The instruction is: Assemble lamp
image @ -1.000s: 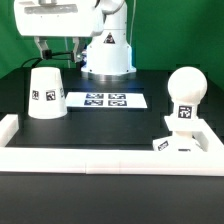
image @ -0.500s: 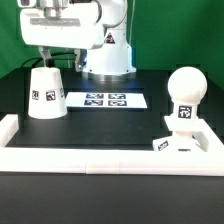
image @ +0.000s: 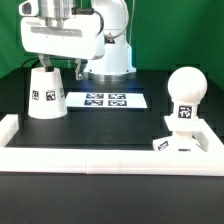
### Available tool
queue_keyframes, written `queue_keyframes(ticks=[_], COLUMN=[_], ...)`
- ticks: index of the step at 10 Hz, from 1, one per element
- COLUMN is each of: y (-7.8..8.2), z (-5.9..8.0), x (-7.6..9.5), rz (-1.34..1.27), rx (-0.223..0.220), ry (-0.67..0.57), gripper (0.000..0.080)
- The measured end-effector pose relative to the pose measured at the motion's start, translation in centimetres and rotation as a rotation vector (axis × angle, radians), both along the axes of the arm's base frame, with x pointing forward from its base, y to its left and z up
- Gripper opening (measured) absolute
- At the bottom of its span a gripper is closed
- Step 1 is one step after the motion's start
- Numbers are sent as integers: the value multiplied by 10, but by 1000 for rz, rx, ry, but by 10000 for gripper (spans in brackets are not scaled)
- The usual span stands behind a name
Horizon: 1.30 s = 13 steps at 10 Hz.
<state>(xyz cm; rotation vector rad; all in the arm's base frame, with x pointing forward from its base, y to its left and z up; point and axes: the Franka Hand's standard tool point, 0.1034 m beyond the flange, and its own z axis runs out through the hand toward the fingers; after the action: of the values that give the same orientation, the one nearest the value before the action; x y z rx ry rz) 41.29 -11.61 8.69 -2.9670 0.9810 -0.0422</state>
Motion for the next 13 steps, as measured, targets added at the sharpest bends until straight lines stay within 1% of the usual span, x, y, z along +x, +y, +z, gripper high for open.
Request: queue_keyframes(ticks=[1,2,4,5,6,7,11,12,13], y=[0,0,0,0,0,0,0,3,13], z=[0,0,0,0,0,1,1,2,9], x=[0,0,0,0,0,1,1,1,5], rz=[12,16,16,16,16,17,17,14,13], rx=[0,1,1,1,1,1,1,6,25], ry=[-1,-1,-1,-1,-1,-4,-4,0,5], gripper=[565,565,291,291,105,48,46,46,46])
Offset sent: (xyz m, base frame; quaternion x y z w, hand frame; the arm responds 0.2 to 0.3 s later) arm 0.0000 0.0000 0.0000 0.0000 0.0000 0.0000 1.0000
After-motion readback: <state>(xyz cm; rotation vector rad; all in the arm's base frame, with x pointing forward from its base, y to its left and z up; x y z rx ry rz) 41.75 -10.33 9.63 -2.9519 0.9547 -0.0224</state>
